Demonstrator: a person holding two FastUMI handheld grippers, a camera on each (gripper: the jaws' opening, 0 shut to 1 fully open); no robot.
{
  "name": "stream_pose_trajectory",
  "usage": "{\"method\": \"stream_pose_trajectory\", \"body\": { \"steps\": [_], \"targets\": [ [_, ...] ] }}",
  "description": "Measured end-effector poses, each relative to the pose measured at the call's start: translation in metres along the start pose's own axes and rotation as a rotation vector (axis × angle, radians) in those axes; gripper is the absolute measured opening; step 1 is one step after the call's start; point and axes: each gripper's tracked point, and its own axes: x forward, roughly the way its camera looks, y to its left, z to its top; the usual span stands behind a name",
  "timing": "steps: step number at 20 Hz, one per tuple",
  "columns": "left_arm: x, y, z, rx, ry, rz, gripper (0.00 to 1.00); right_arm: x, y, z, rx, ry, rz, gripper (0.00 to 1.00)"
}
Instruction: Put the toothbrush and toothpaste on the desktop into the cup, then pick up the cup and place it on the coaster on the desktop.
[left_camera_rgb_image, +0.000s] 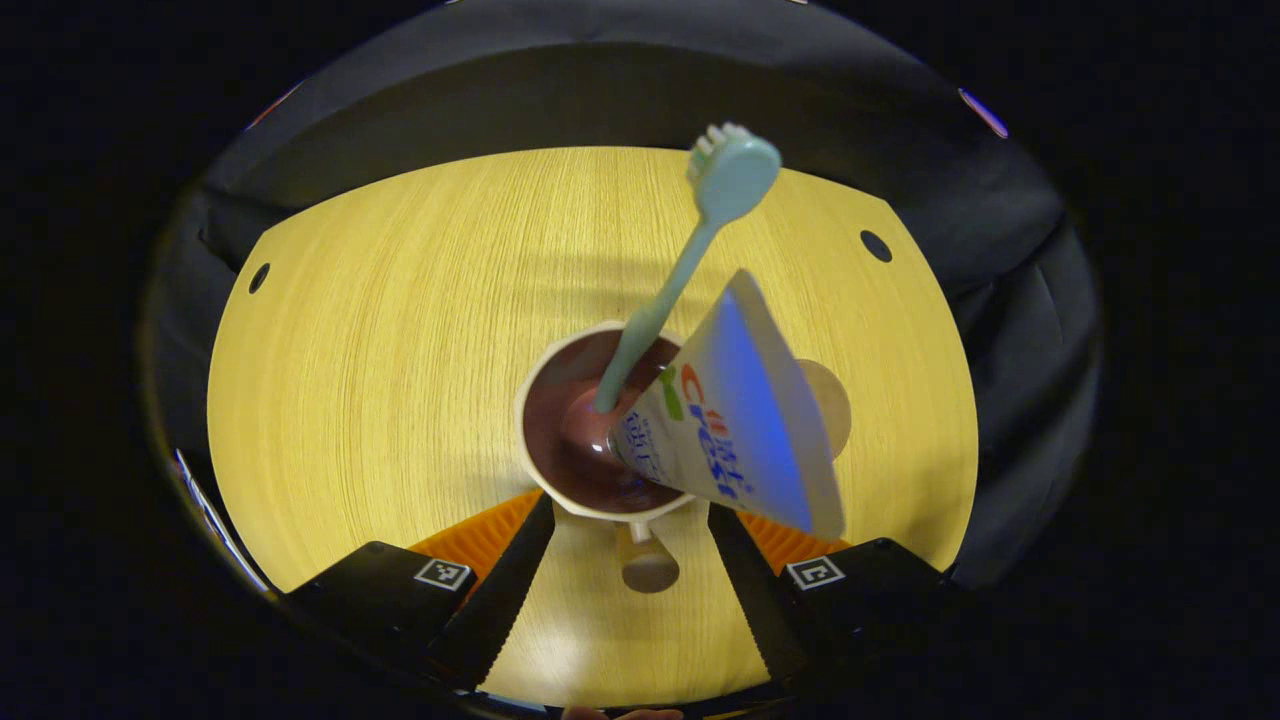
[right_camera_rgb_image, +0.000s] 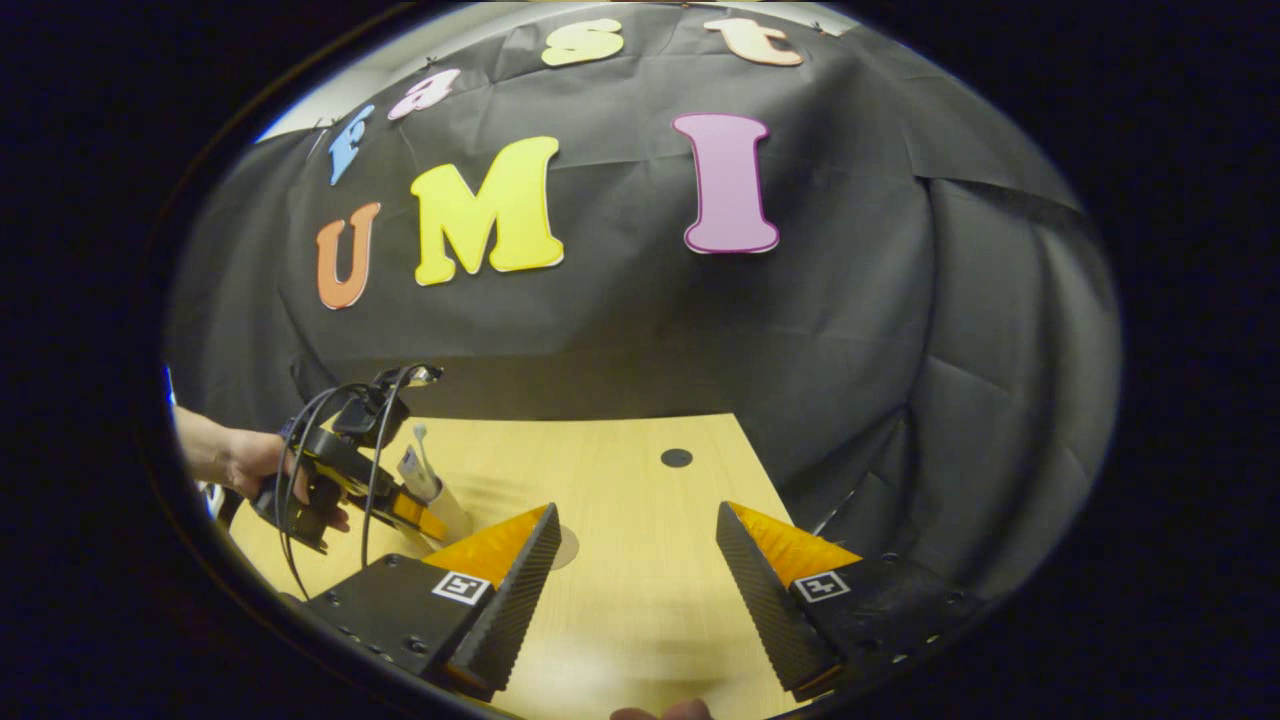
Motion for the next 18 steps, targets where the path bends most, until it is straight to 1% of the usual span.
{"method": "stream_pose_trajectory", "body": {
  "steps": [1, 2, 3, 6, 7, 8, 9, 13, 15, 16, 17, 18],
  "targets": [
    [-0.001, 0.001, -0.001, -0.004, 0.015, 0.005, 0.98, 0.001, 0.000, -0.001, 0.002, 0.003, 0.000, 0.94],
    [-0.002, 0.001, -0.001, -0.004, 0.023, 0.007, 1.00, 0.002, -0.002, -0.001, 0.003, 0.005, -0.001, 0.94],
    [-0.004, 0.003, 0.000, -0.004, 0.029, 0.017, 1.00, 0.002, -0.003, -0.002, 0.005, 0.006, -0.002, 0.94],
    [-0.014, -0.001, 0.003, -0.003, 0.044, 0.021, 0.87, 0.005, -0.005, -0.004, 0.010, 0.013, -0.008, 0.94],
    [-0.018, -0.003, 0.004, -0.001, 0.048, 0.024, 0.85, 0.005, -0.005, -0.004, 0.013, 0.015, -0.010, 0.94],
    [-0.023, -0.004, 0.006, 0.003, 0.053, 0.030, 0.79, 0.006, -0.005, -0.005, 0.013, 0.018, -0.012, 0.94],
    [-0.029, -0.006, 0.007, 0.004, 0.060, 0.034, 0.75, 0.007, -0.004, -0.006, 0.007, 0.021, -0.016, 0.94],
    [-0.056, -0.015, 0.017, -0.002, 0.073, 0.031, 0.67, 0.005, 0.000, -0.008, -0.001, 0.027, -0.015, 0.94],
    [-0.071, -0.020, 0.021, -0.018, 0.085, 0.031, 0.60, 0.004, 0.005, -0.009, -0.003, 0.030, -0.010, 0.94],
    [-0.078, -0.022, 0.026, -0.025, 0.086, 0.037, 0.42, 0.003, 0.006, -0.009, -0.005, 0.033, -0.007, 0.94],
    [-0.089, -0.025, 0.029, -0.022, 0.085, 0.038, 0.34, 0.003, 0.008, -0.010, -0.008, 0.033, -0.006, 0.94],
    [-0.097, -0.028, 0.034, -0.027, 0.084, 0.036, 0.36, 0.001, 0.009, -0.010, -0.012, 0.035, -0.005, 0.94]
  ]
}}
